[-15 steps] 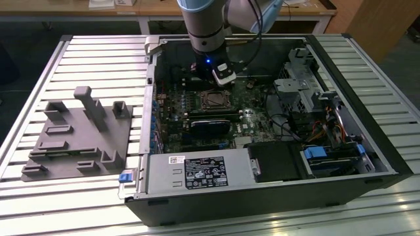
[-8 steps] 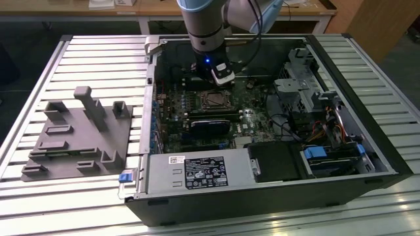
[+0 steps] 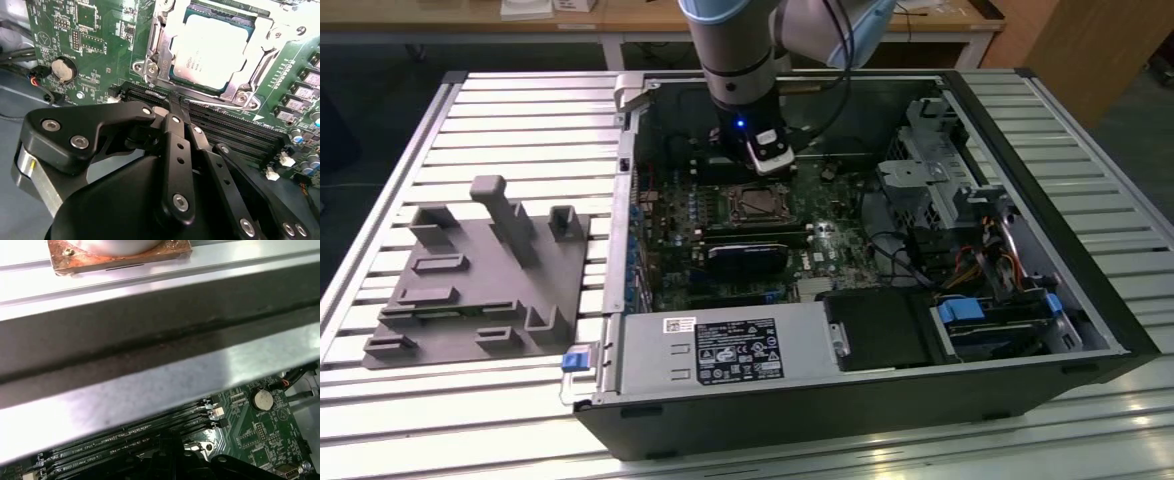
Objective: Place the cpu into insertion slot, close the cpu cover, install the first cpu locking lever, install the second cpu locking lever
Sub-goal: 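Install the first cpu locking lever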
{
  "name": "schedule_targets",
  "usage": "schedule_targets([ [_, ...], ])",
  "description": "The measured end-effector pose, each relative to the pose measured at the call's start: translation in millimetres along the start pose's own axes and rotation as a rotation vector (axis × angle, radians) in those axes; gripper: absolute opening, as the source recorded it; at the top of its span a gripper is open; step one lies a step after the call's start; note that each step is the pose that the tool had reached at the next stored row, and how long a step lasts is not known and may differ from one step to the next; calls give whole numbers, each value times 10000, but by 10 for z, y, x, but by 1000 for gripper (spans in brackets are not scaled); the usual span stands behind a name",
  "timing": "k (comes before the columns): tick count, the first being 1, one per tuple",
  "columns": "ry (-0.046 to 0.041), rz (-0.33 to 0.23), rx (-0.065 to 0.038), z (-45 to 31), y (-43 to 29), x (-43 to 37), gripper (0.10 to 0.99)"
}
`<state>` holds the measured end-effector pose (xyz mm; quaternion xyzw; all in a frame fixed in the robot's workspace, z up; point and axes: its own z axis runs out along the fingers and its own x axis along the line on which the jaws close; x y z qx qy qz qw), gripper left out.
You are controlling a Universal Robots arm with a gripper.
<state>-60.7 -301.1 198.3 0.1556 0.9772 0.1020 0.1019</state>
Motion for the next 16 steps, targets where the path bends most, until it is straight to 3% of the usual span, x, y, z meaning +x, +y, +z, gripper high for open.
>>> schedule_targets([
  [16,-94,336,86,16,39,18,106],
])
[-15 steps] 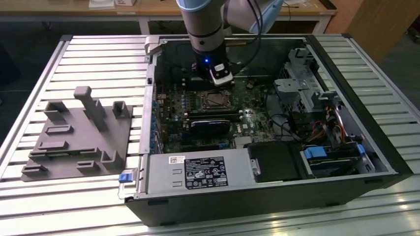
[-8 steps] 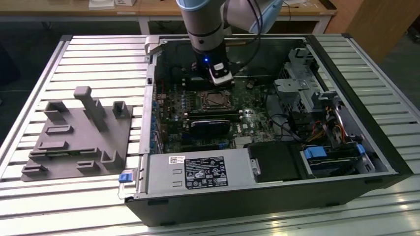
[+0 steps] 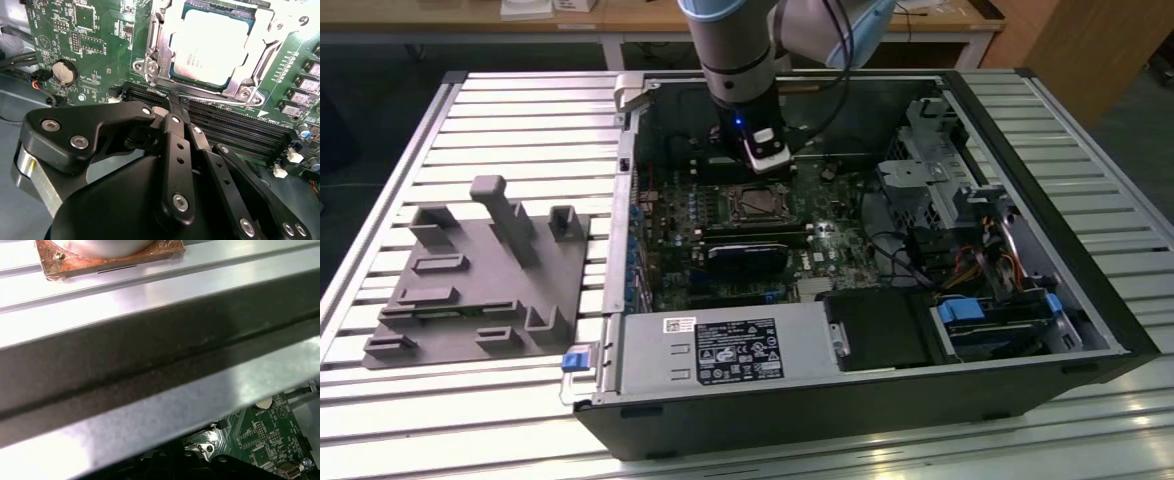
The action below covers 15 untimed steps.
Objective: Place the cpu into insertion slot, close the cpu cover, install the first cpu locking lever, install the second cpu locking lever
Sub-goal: 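Install the first cpu locking lever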
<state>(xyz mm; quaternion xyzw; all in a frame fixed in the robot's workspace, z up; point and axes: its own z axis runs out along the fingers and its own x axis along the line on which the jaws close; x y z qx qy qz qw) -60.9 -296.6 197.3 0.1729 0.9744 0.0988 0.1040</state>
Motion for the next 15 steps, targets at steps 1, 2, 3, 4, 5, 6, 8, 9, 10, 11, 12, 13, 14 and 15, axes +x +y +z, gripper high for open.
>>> schedule_targets([
  [1,-10,34,6,2,-1,1,106],
  [2,-18,64,10,4,-1,2,106],
  [3,-26,89,14,5,-2,3,106],
  [4,-34,108,16,7,-3,5,106],
  [5,-42,121,17,8,-5,8,106],
  [6,-51,134,18,10,-6,10,106],
  [8,-74,161,22,16,-8,15,106],
  [9,-86,174,24,18,-10,18,106],
  [10,-99,188,27,22,-12,20,106],
  [11,-112,201,28,25,-13,23,106],
  [12,-127,215,32,29,-14,24,106],
  [13,-141,228,37,33,-16,26,106],
  [14,-158,241,45,35,-17,27,106],
  [15,-176,253,54,38,-19,28,106],
])
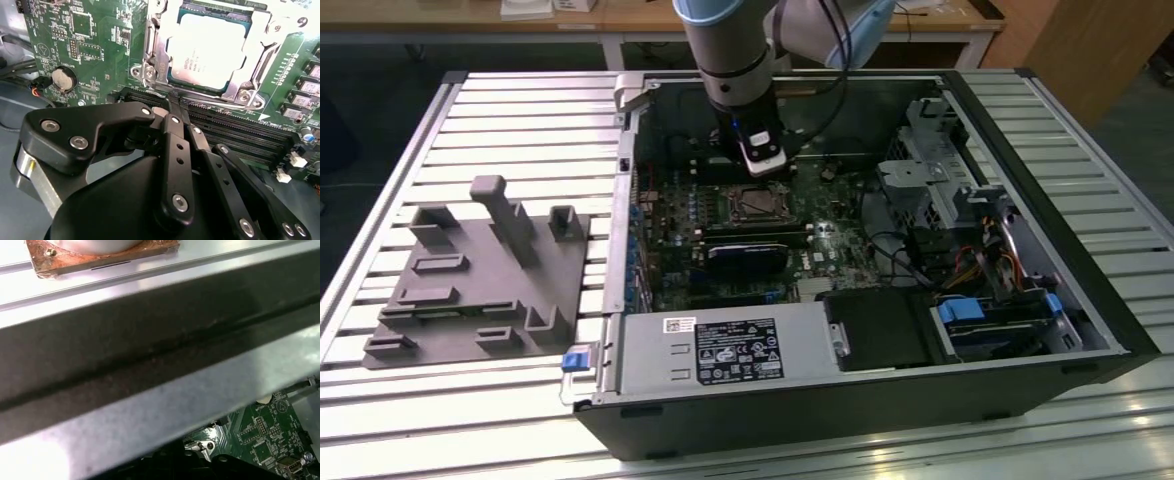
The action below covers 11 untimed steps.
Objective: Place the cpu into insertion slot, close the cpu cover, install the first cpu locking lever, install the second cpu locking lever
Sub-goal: 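Install the first cpu locking lever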
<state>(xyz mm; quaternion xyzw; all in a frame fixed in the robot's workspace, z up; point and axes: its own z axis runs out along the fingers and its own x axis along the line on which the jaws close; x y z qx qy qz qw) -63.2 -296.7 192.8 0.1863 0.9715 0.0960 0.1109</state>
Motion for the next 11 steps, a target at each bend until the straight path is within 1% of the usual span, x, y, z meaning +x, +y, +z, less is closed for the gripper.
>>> schedule_targets([
  [4,-77,56,10,19,-4,6,106],
  [8,-85,65,9,20,-6,9,106],
  [9,-76,74,-16,21,-7,10,106],
  [11,-43,97,-99,20,-7,10,106],
])
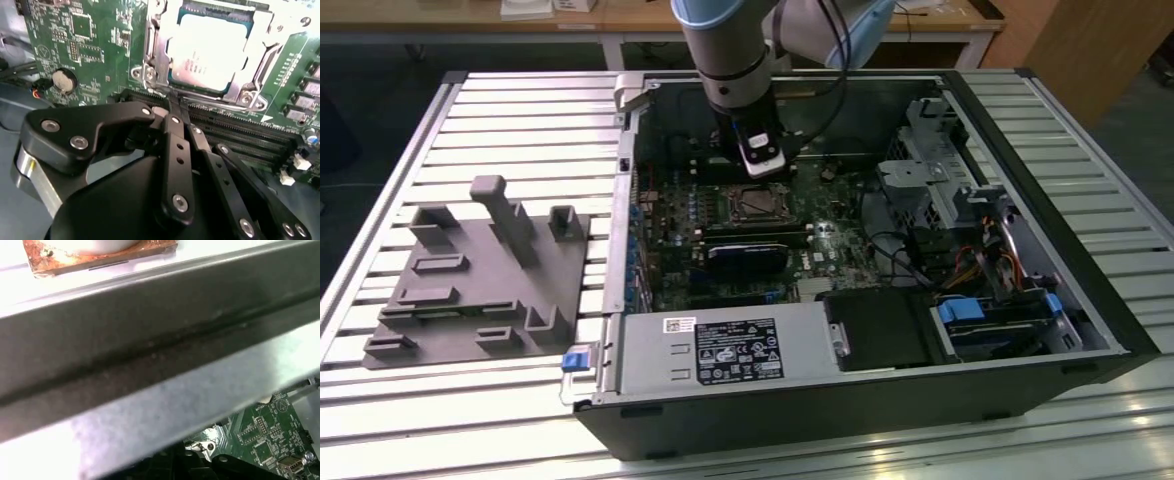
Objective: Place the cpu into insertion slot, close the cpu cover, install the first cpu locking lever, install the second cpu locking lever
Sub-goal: 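Install the first cpu locking lever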
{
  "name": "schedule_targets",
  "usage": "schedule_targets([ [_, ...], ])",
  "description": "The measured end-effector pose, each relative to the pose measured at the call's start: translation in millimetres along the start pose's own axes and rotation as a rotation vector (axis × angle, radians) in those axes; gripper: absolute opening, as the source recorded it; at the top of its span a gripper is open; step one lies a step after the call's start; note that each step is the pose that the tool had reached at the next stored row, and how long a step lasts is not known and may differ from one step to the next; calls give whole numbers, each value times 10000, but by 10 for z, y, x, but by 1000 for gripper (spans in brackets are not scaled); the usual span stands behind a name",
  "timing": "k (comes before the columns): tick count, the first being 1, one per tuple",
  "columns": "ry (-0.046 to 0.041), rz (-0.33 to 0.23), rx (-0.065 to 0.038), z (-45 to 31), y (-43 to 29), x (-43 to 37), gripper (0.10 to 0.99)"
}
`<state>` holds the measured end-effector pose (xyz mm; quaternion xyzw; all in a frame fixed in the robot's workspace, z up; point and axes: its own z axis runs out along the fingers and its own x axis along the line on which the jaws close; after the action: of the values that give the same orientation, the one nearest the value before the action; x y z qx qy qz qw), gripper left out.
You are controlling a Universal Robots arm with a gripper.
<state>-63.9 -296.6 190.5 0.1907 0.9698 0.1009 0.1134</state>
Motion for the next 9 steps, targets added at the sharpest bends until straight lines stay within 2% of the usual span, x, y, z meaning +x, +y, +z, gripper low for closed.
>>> schedule_targets([
  [9,3,3,-17,-22,6,-5,106],
])
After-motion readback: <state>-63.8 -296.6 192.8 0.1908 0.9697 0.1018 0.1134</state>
